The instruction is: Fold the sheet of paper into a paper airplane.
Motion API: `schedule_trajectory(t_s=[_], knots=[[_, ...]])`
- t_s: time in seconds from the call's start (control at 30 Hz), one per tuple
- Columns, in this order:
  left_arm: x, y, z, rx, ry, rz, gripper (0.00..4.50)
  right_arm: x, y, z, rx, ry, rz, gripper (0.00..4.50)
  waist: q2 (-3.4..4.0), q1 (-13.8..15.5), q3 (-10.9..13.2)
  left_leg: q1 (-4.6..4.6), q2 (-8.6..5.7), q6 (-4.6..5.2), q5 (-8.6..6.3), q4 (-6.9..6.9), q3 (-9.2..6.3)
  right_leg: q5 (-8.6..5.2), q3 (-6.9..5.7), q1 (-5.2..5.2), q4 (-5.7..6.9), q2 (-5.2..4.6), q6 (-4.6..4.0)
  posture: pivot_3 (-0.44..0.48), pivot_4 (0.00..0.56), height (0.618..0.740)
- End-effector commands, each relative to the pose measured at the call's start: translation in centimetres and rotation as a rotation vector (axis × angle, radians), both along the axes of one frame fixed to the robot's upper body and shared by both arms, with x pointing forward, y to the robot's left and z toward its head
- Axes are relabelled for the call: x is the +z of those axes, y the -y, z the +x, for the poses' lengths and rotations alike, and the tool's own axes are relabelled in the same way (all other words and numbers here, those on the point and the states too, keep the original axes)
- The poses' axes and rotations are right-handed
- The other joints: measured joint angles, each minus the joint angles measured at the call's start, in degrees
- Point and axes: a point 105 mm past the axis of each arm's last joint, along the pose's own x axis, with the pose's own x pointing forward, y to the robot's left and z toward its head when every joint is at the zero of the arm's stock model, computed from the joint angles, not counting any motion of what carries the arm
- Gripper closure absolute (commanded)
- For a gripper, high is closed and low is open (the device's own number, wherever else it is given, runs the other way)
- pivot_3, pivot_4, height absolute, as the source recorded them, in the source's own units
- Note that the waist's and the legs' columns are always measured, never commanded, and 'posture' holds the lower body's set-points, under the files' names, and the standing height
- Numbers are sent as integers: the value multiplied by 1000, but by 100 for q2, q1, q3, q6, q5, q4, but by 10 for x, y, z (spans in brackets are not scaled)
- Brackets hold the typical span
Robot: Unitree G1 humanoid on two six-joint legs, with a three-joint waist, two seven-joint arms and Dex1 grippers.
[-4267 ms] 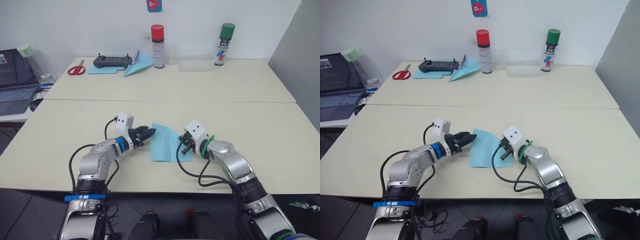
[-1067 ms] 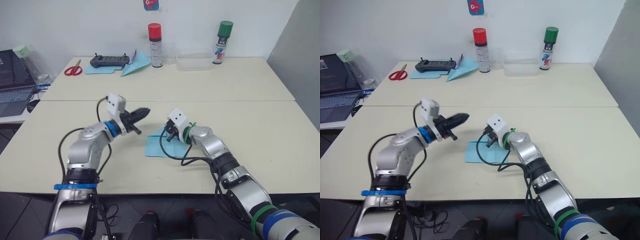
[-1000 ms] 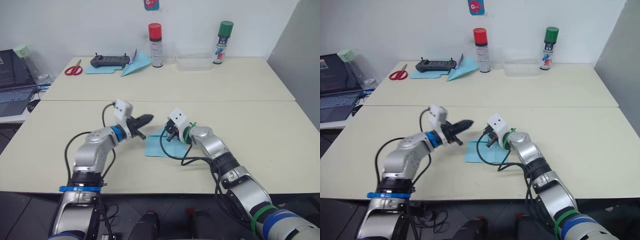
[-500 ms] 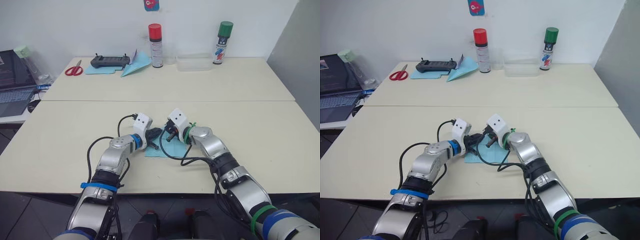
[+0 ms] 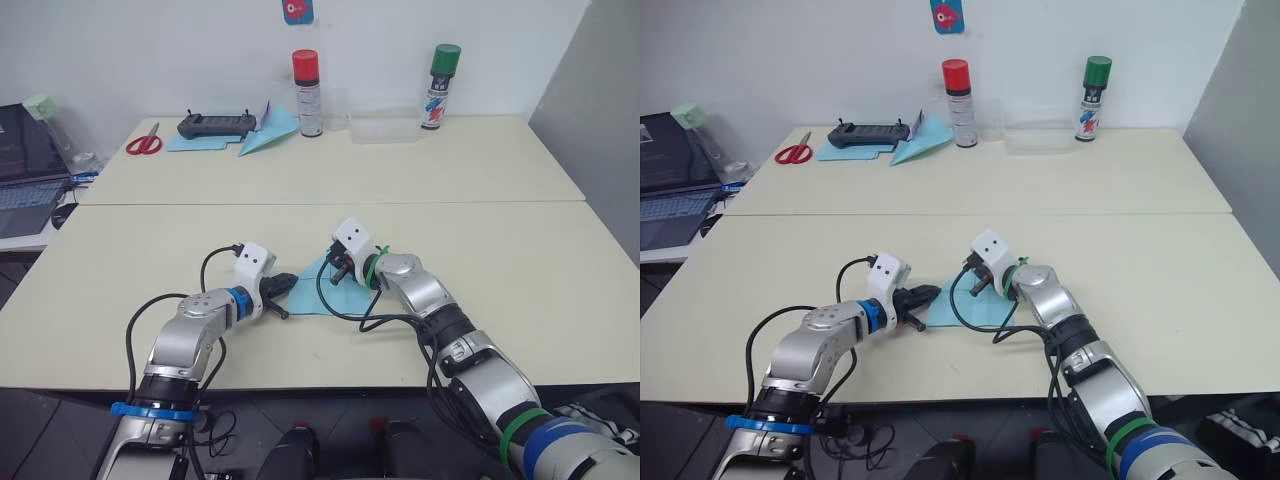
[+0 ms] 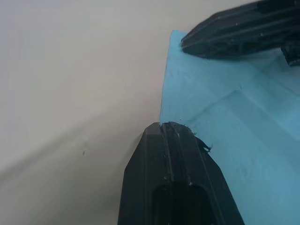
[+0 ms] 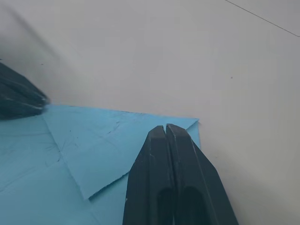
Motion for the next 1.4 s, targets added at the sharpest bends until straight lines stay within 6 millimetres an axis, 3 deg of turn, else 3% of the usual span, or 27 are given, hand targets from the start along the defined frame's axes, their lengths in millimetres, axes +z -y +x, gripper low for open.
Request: schedule_trajectory(t_s=[0.03,0.1,0.17,0.33,0.57,0.7,0.87,1.03,1.4], knots=[[34,-5,17,37,181,10,4476,-9,3,-1,-2,-33,-28,4500,1,11,1,0,1,0,0,0,1,0,1,-1,0,0,0,0,150,740],[59,7,26,24,266,-49,4476,-9,3,-1,2,-30,-28,4500,-3,33,3,-5,4,-1,1,1,-5,0,0,-4,0,0,-2,0,150,740],[67,25,30,-25,298,-43,4476,-7,4,-1,5,-26,-26,4500,-3,68,3,-10,6,-2,1,2,-7,0,-4,-4,-1,0,-3,0,150,740],[35,43,31,-95,231,79,4476,-3,2,-1,9,-12,-17,4500,0,30,1,-4,2,-4,1,-1,15,0,2,-3,-1,0,-3,0,150,740],[-16,35,30,-54,82,199,4476,25,-13,-5,64,87,115,4500,0,22,3,-12,2,-4,1,1,-1,1,-6,-6,-1,4,-3,0,150,740],[-19,45,25,-100,90,192,4476,31,-28,-14,111,77,177,4500,0,18,3,-12,2,-3,0,0,0,0,-6,-7,0,4,-2,0,150,740],[-17,45,26,-98,109,201,4476,12,-33,-14,85,10,119,4500,0,25,2,-11,-2,-4,0,0,3,0,-7,-6,0,5,-3,0,150,740],[-18,42,24,-99,106,210,4476,-10,-18,-5,-22,-47,34,4500,0,21,2,-7,0,-3,0,-1,2,0,-7,-4,0,6,-3,0,150,740],[-25,40,19,-101,81,210,4476,-17,45,23,-336,-8,-22,4500,8,127,-10,0,-6,-2,1,1,-1,0,-3,3,0,5,-2,0,150,740]])
